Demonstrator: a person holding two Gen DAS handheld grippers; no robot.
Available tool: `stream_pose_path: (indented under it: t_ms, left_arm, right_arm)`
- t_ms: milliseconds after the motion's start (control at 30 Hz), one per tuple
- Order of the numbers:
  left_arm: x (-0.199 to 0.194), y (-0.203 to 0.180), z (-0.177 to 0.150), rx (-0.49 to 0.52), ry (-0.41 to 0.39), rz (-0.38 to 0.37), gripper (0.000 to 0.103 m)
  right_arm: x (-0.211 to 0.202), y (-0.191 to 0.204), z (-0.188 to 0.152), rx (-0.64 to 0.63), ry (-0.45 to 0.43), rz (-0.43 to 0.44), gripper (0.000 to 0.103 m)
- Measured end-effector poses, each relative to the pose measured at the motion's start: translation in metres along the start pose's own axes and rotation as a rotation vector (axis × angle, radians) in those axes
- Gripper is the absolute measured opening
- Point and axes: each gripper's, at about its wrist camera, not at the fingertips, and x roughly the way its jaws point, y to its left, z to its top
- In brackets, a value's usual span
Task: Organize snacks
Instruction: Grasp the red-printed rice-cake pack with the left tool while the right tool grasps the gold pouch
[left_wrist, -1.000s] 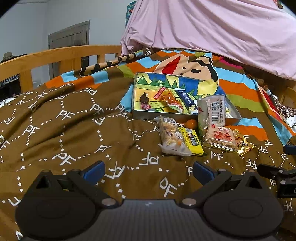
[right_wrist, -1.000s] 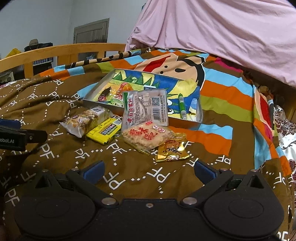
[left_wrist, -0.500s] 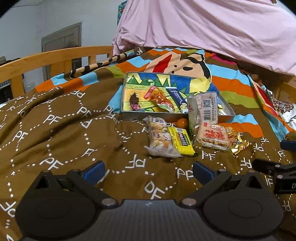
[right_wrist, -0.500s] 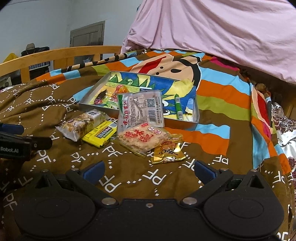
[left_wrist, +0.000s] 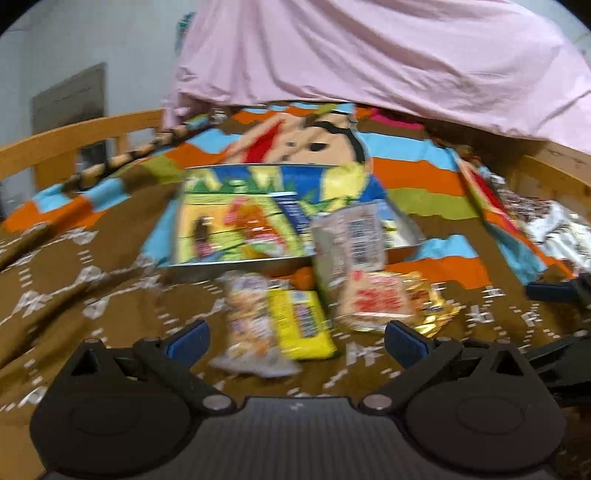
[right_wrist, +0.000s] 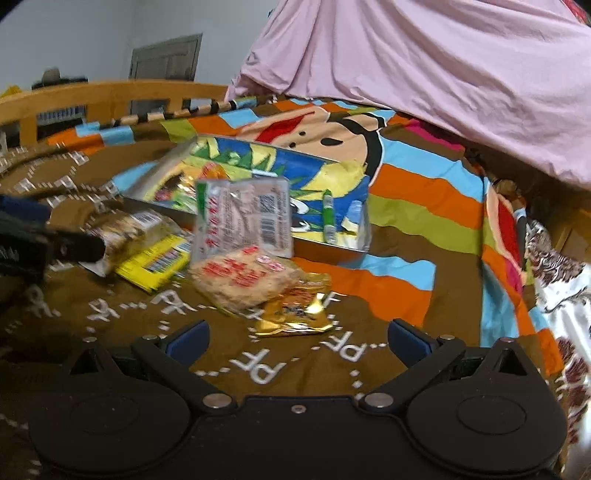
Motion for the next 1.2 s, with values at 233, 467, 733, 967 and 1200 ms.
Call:
stream_pose_path:
  t_ms: [233,467,733,967,1200]
  left_arm:
    - [0.032,-0.023,0.025,0.082,0.041,-0.19,0.103]
    - [0.07,-0.039,0.038,0.122,0.105,-0.262,0.102]
    - [0.111,-0.055,0.049,0.129,0.201,-0.207,0.094]
    - [0.135,-0.066,0.049,0.174,0.276,-0.178,0.095]
    - [0.12,-0.064,0.048,0.095,0.203,-0.174,0.096]
  right_arm:
    - [0.025,-0.016,-0.001,-0.013,0.027,-0.04,0.102]
    - [0.044,-0.016,-0.005,-0.074,0.033,-0.011,0.101]
    - [0.052,-0.01,-0.006,-0.101,0.006,0.026,0.093]
    - [0.058,-0.008,-0.006,-0.093,0.014,0.069,0.088]
    - [0.058,-0.012,-0.006,-0.074,0.014,0.081,0.088]
